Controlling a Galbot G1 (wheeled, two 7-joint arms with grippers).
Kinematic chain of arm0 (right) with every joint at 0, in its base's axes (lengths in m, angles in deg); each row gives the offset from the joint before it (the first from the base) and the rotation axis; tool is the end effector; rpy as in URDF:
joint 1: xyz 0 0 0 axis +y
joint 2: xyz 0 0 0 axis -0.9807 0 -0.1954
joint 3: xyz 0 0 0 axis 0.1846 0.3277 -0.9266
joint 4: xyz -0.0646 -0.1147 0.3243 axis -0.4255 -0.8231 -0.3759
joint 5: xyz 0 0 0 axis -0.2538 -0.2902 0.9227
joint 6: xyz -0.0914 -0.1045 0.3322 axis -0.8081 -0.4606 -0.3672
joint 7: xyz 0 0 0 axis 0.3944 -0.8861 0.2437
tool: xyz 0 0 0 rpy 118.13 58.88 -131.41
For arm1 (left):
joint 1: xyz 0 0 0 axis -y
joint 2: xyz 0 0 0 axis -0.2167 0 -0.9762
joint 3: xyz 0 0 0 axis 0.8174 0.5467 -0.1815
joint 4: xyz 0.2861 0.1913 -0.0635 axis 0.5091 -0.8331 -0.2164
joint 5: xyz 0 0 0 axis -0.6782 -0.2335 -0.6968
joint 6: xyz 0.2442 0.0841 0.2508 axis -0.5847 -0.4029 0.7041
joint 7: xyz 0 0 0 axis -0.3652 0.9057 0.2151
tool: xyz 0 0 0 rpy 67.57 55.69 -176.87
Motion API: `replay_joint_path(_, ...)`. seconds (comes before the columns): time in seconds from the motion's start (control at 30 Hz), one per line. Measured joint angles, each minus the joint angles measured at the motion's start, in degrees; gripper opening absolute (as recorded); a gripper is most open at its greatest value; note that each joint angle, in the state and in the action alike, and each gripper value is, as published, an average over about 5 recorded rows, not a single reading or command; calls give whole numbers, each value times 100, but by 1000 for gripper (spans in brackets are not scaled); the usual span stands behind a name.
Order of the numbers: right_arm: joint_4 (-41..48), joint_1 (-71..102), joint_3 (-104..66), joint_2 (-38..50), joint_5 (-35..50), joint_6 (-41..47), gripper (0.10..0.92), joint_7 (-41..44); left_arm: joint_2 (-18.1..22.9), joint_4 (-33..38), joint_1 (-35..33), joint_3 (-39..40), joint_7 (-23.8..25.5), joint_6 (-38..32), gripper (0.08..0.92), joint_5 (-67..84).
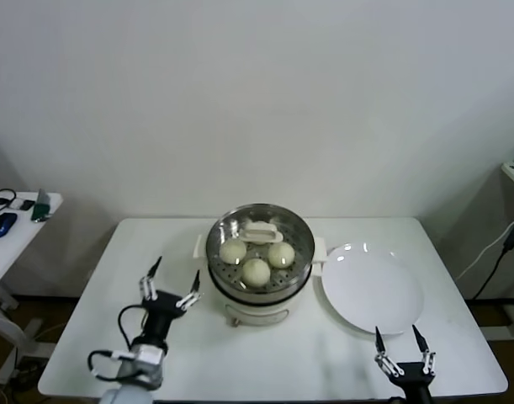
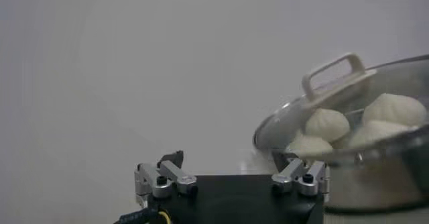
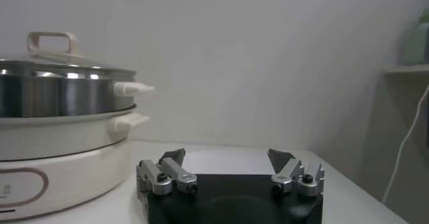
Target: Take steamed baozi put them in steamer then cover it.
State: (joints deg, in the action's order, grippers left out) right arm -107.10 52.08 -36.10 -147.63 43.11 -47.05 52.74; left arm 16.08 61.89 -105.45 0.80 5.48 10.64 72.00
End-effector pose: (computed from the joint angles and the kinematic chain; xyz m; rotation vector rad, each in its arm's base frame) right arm 0.0975 -0.1021 -0.4210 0.0033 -3.0963 0.0847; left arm 0.1927 0.0179 -0.3095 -0.1277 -3.0416 -0.6461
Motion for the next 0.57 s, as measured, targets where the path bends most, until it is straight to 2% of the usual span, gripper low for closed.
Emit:
replay_joint_path(0.27, 28, -36, 8, 61, 0, 11, 823, 22, 67, -572, -532, -405, 1, -1143, 823, 1409)
replay_joint_path(0.57, 36, -21, 21, 96, 13, -1, 823, 22, 94, -840, -788, -615, 114, -1682, 823, 2092)
